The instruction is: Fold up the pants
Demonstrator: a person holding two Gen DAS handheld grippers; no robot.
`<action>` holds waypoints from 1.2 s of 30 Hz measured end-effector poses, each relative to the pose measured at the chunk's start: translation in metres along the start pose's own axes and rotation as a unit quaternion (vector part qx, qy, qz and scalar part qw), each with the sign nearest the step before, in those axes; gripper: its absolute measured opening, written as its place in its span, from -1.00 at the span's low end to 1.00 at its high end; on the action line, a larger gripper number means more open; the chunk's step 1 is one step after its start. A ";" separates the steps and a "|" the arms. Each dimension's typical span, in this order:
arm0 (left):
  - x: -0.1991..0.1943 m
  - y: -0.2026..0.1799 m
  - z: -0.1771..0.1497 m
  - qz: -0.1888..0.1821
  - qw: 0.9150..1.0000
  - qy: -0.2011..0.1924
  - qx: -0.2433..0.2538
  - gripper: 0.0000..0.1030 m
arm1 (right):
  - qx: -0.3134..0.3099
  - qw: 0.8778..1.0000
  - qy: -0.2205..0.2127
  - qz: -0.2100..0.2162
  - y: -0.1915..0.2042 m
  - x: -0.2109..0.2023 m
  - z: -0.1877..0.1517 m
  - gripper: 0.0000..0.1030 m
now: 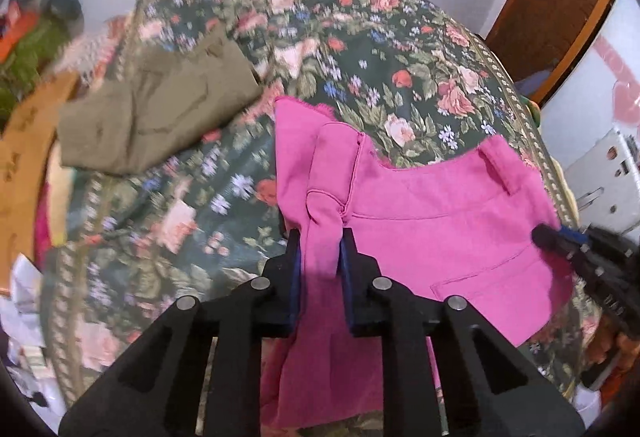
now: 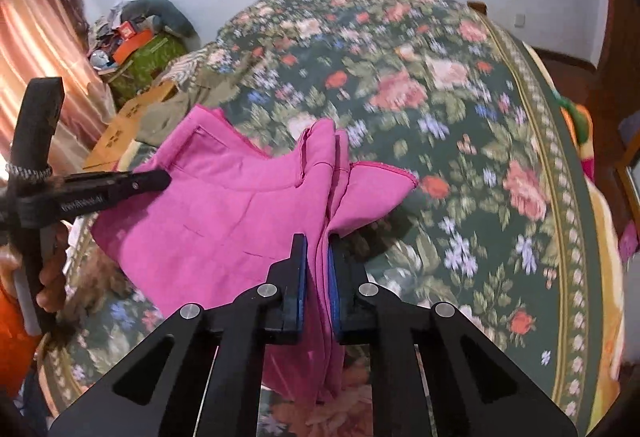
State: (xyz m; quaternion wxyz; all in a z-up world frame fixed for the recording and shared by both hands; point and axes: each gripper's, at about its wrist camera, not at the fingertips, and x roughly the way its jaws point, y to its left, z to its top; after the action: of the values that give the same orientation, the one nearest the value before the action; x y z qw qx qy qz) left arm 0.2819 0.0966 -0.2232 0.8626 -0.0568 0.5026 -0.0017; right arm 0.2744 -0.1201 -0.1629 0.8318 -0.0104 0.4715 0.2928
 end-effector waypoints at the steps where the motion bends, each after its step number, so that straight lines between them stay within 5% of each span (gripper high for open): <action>1: -0.006 0.002 0.001 0.005 1.000 -0.009 0.003 -0.67 | -0.006 1.000 -0.005 0.001 0.004 -0.003 0.004 -0.84; 19: -0.087 0.113 0.082 0.075 0.987 -0.142 0.002 -0.67 | -0.122 0.987 -0.100 0.001 0.114 0.011 0.136 -0.84; 27: -0.054 0.169 0.105 0.113 0.983 -0.146 -0.013 -0.67 | -0.153 0.983 -0.097 0.005 0.148 0.066 0.174 -0.84; 36: 0.030 0.223 0.122 0.147 0.983 -0.109 -0.030 -0.67 | -0.162 0.985 -0.059 0.001 0.166 0.155 0.190 -0.84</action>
State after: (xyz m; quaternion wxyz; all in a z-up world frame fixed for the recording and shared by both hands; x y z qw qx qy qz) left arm 0.3907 0.3278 -0.2120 0.9011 -0.0083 0.4081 0.1461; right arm 0.3997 0.1471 -0.1374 0.8452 -0.1271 0.3676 0.3666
